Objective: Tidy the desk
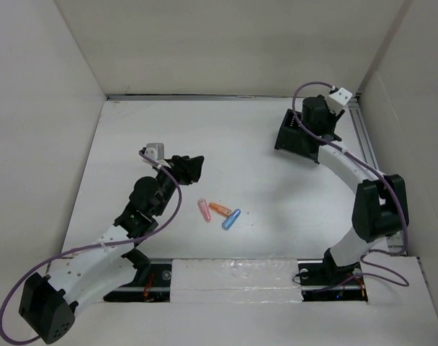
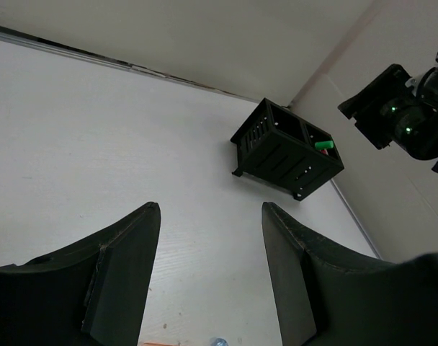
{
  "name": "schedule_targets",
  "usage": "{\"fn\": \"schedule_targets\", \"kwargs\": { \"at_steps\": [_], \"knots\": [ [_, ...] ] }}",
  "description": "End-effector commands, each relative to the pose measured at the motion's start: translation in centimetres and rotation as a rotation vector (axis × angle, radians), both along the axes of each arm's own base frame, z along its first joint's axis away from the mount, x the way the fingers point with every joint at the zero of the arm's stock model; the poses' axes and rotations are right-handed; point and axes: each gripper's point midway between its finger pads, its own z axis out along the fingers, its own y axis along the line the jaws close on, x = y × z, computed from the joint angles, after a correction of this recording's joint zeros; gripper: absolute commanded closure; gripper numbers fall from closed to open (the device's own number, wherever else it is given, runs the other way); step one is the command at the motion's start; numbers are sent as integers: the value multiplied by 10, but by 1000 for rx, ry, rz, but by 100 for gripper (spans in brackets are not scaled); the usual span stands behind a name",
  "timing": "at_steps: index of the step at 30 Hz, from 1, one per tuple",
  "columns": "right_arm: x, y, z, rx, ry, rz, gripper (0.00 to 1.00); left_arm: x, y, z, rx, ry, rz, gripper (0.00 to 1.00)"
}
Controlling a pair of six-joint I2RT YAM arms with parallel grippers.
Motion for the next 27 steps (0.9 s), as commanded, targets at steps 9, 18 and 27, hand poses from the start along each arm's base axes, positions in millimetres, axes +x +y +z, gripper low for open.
{"fn": "schedule_targets", "kwargs": {
  "at_steps": [9,18,27],
  "knots": [
    [-90,261,-26,175,133,934,100,-1,14,15,-51,-41,54,46],
    [-217,367,-129,40,527,1505,33,-2,32,17,-88,-44,136,46],
    [-249,383,-171,-6,670,1637,34,-11,61,24,-171,-79,239,47]
  ]
}}
